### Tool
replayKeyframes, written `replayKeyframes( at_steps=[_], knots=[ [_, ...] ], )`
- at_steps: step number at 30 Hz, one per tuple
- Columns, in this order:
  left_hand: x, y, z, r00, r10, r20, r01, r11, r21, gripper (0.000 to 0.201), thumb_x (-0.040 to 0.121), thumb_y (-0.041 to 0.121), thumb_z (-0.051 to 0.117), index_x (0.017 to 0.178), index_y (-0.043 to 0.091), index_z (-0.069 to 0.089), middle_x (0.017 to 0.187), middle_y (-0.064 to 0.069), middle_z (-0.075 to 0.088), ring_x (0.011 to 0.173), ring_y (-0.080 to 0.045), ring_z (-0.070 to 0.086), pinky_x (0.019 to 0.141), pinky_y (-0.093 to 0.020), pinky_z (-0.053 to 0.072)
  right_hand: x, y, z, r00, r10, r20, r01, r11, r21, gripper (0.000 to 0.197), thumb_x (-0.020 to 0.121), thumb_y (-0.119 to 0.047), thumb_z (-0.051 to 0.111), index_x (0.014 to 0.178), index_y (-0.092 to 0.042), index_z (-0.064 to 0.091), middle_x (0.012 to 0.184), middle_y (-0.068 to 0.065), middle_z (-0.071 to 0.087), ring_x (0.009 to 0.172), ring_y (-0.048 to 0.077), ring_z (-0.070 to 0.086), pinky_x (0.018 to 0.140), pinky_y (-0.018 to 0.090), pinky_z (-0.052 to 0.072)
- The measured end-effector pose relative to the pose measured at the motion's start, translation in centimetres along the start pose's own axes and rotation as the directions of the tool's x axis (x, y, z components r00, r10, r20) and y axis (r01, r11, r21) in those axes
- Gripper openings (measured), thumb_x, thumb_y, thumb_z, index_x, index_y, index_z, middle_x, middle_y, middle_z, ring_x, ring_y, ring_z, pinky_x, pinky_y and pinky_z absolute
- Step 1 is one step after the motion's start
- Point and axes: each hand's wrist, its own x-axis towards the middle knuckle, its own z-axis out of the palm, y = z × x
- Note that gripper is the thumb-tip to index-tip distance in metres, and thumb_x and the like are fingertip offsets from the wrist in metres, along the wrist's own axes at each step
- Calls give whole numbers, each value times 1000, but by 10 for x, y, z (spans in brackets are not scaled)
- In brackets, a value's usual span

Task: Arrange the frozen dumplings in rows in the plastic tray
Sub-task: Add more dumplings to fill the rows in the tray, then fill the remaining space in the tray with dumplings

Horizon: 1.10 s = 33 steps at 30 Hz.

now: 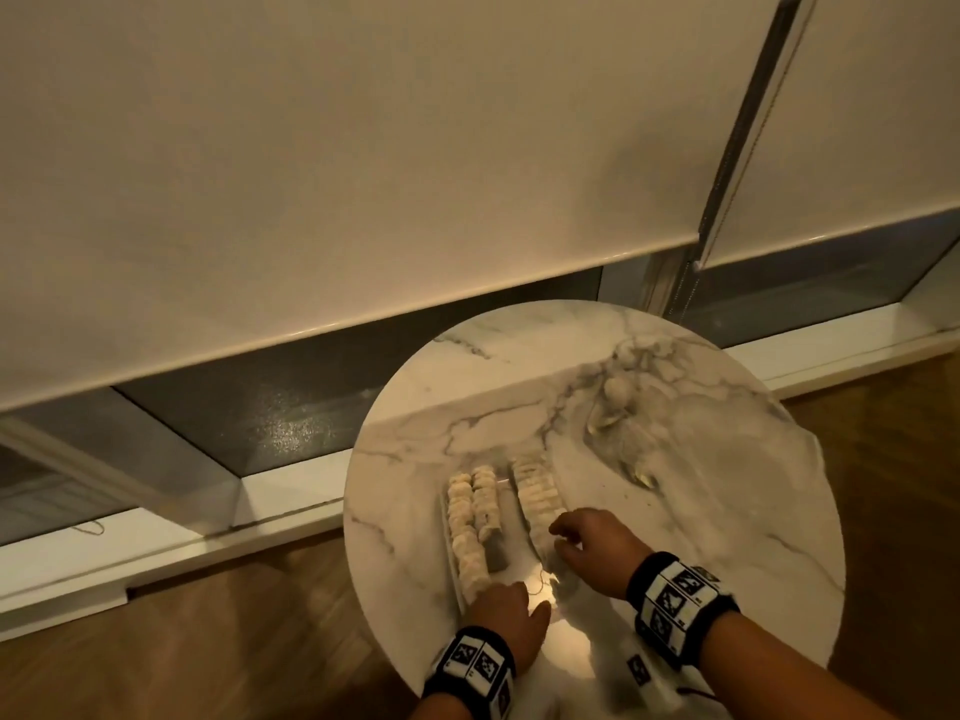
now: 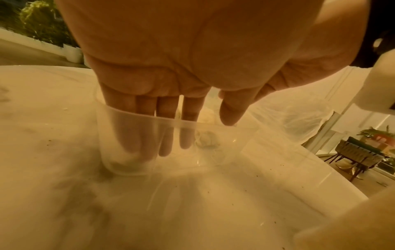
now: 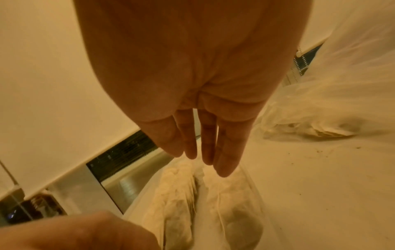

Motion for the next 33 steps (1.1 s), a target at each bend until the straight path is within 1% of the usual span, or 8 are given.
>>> replayKeyframes(
  at_steps=[7, 11, 16, 19, 23, 29, 31, 33],
  knots=[
    [-1, 21, -3, 998, -36, -56, 37, 999, 24, 45, 96, 50, 40, 125, 19, 57, 132, -9, 55, 125, -25, 49, 104, -32, 40, -30, 40, -38, 998, -22, -59, 30, 991, 132, 30, 97, -28, 51, 123, -23, 66, 117, -4, 66, 102, 10, 62, 89, 22, 48],
    [-4, 51, -6, 978, 55, -201, -54, 998, 7, 37, 95, 47, 44, 120, 25, 59, 119, 0, 59, 116, -19, 55, 98, -29, 41, -50, 74, -67, 995, 7, -100, 17, 971, 238, 28, 97, -26, 52, 119, -23, 67, 109, -5, 66, 96, 9, 61, 88, 21, 48],
    [-10, 132, -11, 886, 285, -366, -312, 950, -14, 20, 93, 38, 46, 95, 29, 64, 86, 12, 55, 78, -3, 51, 72, -17, 37, -74, 125, -96, 991, 60, -116, -19, 944, 330, 28, 93, -17, 51, 113, -22, 70, 109, -3, 69, 96, 10, 63, 88, 22, 50],
    [3, 180, -6, 815, 418, -401, -467, 884, -27, 21, 90, 40, 46, 92, 30, 64, 86, 15, 54, 80, -2, 53, 76, -23, 45, -83, 156, -115, 995, 52, -88, -18, 938, 345, 30, 88, -6, 49, 94, -23, 72, 100, -1, 70, 94, 13, 66, 87, 26, 53],
    [14, 234, 3, 749, 520, -409, -559, 829, 31, 28, 90, 43, 48, 107, 31, 67, 113, 14, 50, 104, -4, 52, 93, -22, 44, -91, 192, -128, 988, 142, -67, -116, 948, 297, 34, 83, -5, 51, 65, -31, 60, 88, -3, 69, 85, 14, 65, 78, 24, 53],
    [20, 290, -4, 864, 473, -169, -428, 870, 244, 40, 92, 51, 48, 129, 42, 59, 162, 4, 7, 145, -22, 14, 117, -38, 26, -89, 238, -140, 924, 375, -79, -355, 916, 188, 25, 92, -17, 47, 109, -19, 64, 116, 6, 64, 104, 26, 63, 82, 28, 50],
    [23, 301, -5, 920, 385, -74, -346, 886, 308, 45, 94, 49, 48, 139, 44, 49, 165, 0, -5, 148, -29, 6, 118, -45, 23, -83, 247, -141, 952, 300, -65, -268, 914, 305, 35, 90, -7, 46, 113, -26, 65, 118, 2, 63, 108, 21, 61, 83, 22, 46],
    [26, 309, -3, 955, 296, -27, -270, 901, 339, 53, 96, 46, 46, 148, 41, 36, 166, -4, 1, 148, -32, 12, 116, -48, 25, -80, 246, -143, 985, 168, -45, -129, 879, 459, 50, 85, 7, 39, 102, -34, 64, 114, -7, 62, 107, 14, 59, 81, 13, 44]
  ],
)
